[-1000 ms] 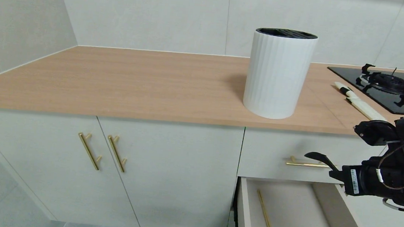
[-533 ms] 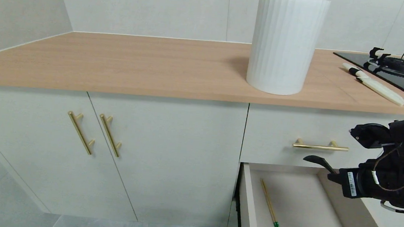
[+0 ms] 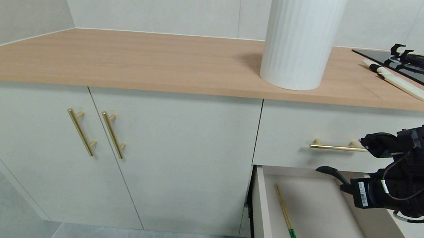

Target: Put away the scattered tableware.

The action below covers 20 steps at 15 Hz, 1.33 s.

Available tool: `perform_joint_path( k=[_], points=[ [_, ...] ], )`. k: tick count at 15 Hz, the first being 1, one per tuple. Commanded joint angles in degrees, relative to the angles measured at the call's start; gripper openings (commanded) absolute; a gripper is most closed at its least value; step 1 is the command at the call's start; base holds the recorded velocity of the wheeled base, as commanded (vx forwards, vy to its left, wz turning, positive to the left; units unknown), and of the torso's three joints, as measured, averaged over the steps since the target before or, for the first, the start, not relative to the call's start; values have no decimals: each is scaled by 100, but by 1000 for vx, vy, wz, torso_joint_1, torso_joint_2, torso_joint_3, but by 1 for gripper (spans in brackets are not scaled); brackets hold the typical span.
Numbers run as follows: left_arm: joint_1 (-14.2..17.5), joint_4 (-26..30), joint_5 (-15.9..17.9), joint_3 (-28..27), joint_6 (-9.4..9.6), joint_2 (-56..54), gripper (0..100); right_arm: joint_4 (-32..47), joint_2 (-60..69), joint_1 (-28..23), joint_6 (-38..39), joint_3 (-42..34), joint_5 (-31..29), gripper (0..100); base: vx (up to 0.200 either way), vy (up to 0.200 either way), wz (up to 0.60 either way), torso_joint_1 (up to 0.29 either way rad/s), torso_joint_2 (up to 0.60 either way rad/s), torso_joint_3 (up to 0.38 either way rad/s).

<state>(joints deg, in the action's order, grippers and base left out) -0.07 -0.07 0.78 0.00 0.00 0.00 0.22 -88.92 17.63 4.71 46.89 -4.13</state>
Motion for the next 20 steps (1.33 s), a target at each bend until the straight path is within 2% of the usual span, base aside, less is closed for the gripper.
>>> perform_joint_path(
  k=[1, 7, 10, 14, 17, 20],
  points=[
    [-1, -1, 1, 0, 0, 0, 100, -4, -117, -5, 4, -4, 0, 0, 0, 0, 0, 0, 0, 0],
    [-1, -1, 1, 0, 0, 0, 100, -198, -592, -225, 13, 5, -9, 0, 0, 0, 0, 0, 0, 0],
    [-1, -1, 1, 0, 0, 0, 100, -382, -873, -242, 48, -268, -9, 0, 0, 0, 0, 0, 0, 0],
    [-1, -1, 1, 0, 0, 0, 100, -1639, -1840, -304, 268, -628, -140, 0, 0, 0, 0, 0, 0, 0],
    [-1, -1, 1, 0, 0, 0, 100, -2597, -2789, -321, 277, -733, -729, 0, 0, 0, 0, 0, 0, 0],
    [-1, -1, 1, 0, 0, 0, 100, -3037, -3123, -330, 277, -786, -896, 0, 0, 0, 0, 0, 0, 0]
  ],
)
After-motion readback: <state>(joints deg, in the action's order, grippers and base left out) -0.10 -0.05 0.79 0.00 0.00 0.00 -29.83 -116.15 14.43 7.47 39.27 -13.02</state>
